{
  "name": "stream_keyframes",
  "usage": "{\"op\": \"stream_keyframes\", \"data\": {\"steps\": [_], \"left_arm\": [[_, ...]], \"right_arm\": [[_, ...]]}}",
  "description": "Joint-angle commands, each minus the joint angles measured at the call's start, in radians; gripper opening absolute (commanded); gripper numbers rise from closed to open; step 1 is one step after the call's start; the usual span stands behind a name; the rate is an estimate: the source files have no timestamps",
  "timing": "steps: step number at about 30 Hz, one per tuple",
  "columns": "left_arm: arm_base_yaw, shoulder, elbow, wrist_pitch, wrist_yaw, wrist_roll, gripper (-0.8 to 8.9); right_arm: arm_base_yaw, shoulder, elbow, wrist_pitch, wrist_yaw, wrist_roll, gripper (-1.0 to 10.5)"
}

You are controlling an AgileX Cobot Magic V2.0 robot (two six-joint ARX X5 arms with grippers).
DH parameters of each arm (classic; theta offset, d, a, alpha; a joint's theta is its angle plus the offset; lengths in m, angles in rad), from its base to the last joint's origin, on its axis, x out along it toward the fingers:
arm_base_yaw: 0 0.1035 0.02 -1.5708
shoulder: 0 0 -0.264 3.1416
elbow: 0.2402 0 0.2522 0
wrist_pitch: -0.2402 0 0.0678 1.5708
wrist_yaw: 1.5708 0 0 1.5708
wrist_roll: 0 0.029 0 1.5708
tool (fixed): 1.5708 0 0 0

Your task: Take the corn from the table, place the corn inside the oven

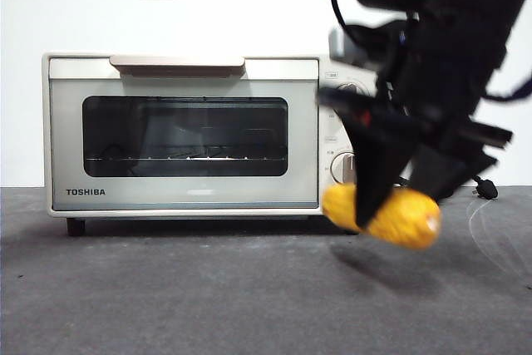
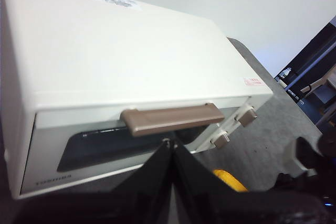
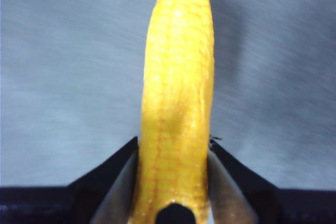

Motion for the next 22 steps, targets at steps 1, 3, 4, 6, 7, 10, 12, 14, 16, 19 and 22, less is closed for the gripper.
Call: {"op": "stream_keyframes", "data": {"steps": [1, 3, 4, 6, 7, 10, 12, 14, 16, 19, 22], "left_arm": [[-0.022, 0.043, 0.009, 0.048, 0.001, 0.009, -0.05], [-0.042, 0.078, 0.011, 0.085, 0.001, 0.009, -0.05], [-0.052, 0.098, 0.015, 0.100, 0.000, 0.009, -0.05], [-0.070, 0.137, 0.027, 0.120, -0.007, 0.009, -0.05], [-0.081, 0.159, 0.035, 0.133, -0.010, 0.009, -0.05], [-0.108, 0.219, 0.070, 0.166, -0.016, 0.009, -0.05], [-0.127, 0.257, 0.101, 0.168, -0.044, 0.012, -0.05], [-0.144, 0.291, 0.132, 0.167, -0.076, 0.021, -0.05], [-0.164, 0.326, 0.164, 0.167, -0.093, 0.046, -0.05], [-0.190, 0.365, 0.190, 0.167, -0.138, 0.066, -0.05], [-0.214, 0.395, 0.195, 0.167, -0.193, 0.094, -0.06]], "right_arm": [[0.011, -0.029, 0.037, -0.014, -0.049, -0.028, -0.1], [0.023, -0.050, 0.060, -0.028, -0.082, -0.032, -0.1], [0.030, -0.062, 0.072, -0.034, -0.097, -0.038, -0.1], [0.049, -0.087, 0.087, -0.035, -0.122, -0.042, -0.1], [0.061, -0.101, 0.094, -0.035, -0.131, -0.042, -0.1], [0.094, -0.147, 0.108, -0.032, -0.167, -0.042, -0.1], [0.119, -0.177, 0.114, -0.031, -0.171, -0.029, -0.1], [0.141, -0.208, 0.115, -0.028, -0.172, -0.023, -0.1], [0.159, -0.241, 0.115, -0.027, -0.171, -0.018, -0.1], [0.173, -0.289, 0.115, -0.027, -0.172, 0.001, -0.1], [0.179, -0.338, 0.116, -0.024, -0.174, 0.010, -0.1]]}}
